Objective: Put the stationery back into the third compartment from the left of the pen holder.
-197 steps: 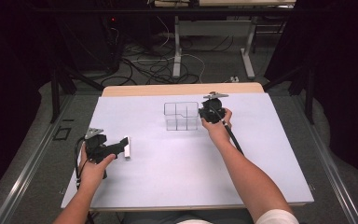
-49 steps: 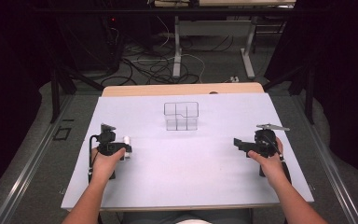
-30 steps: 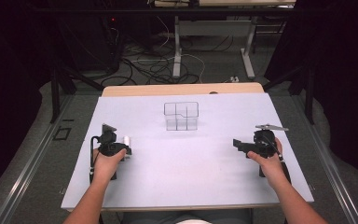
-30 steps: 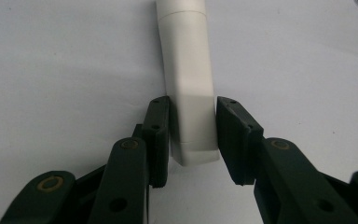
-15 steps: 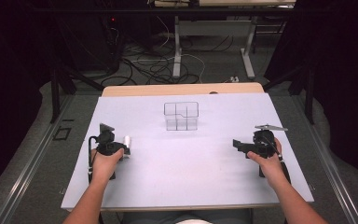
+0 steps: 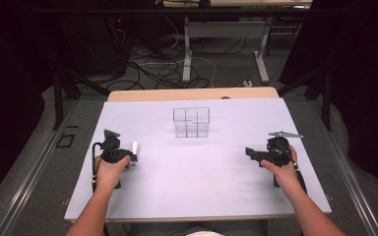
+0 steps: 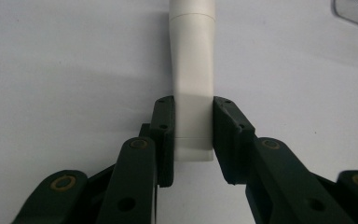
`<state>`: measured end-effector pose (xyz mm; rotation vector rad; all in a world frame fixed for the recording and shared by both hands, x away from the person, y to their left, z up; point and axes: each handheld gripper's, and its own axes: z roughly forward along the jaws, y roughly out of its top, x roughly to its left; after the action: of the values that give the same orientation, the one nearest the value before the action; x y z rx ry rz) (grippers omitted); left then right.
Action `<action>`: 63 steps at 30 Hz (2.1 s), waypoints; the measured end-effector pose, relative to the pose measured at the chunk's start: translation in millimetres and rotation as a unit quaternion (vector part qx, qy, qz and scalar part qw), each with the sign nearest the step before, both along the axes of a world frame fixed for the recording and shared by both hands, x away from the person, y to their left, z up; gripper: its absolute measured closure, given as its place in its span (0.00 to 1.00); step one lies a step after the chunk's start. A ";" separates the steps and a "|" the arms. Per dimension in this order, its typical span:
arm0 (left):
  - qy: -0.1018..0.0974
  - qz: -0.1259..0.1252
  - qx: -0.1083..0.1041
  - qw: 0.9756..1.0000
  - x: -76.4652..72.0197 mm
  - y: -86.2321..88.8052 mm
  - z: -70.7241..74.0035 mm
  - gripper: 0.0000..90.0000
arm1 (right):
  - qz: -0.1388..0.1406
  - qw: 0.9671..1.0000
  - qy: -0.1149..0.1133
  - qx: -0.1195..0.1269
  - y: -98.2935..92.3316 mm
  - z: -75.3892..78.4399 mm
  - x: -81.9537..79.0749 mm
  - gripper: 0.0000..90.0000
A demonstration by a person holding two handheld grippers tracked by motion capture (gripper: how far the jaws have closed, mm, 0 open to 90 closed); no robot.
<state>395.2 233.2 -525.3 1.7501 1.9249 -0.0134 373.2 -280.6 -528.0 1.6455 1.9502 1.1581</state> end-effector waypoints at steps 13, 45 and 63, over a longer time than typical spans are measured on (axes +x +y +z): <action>-0.085 -0.007 0.009 0.996 -8.8 -6.0 15.6 0.79 | 0.006 1.000 0.004 0.001 1.9 0.0 -0.5 0.05; -0.250 -0.126 -0.057 0.958 -43.5 -64.3 43.7 0.79 | 0.035 0.999 -0.004 0.020 24.7 6.8 -4.9 0.14; -0.257 -0.192 -0.075 0.944 -61.4 -110.3 36.7 0.79 | 0.080 0.989 0.017 0.119 74.2 23.7 -4.2 0.21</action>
<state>333.8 122.8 -488.6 1.7806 1.1691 0.1392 369.0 -206.4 -504.3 1.6561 2.0638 1.4844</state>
